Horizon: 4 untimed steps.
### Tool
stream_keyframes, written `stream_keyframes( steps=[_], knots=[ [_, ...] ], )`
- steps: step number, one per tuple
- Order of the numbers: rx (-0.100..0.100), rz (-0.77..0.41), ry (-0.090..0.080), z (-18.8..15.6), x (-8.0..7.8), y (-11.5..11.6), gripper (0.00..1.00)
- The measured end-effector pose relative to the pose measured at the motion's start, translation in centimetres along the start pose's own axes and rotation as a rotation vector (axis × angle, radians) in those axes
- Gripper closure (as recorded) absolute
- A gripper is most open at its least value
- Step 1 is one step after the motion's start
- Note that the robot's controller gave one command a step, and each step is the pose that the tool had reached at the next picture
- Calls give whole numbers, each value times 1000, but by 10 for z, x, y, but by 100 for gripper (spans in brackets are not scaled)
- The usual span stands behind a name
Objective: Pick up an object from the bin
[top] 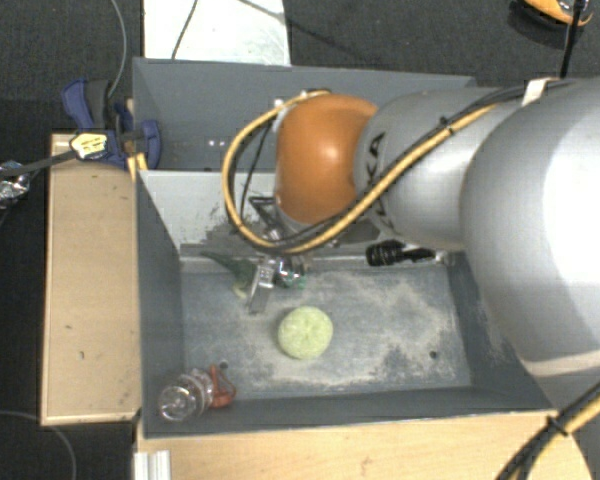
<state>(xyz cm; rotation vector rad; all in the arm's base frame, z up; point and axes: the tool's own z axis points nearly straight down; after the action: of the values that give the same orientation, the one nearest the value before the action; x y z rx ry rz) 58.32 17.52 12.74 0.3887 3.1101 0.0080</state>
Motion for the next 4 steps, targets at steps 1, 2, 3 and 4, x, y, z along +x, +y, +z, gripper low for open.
stream_keyframes(
  steps=[1, 2, 3, 4],
  knots=[
    [6, 56, 8, 58, -1, -13, 0],
    [-1, 329, -1, 57, -3, -8, 100],
    [-1, 329, -1, 57, -3, -8, 100],
    [-1, 330, -1, 56, -3, -9, 100]
  ],
)
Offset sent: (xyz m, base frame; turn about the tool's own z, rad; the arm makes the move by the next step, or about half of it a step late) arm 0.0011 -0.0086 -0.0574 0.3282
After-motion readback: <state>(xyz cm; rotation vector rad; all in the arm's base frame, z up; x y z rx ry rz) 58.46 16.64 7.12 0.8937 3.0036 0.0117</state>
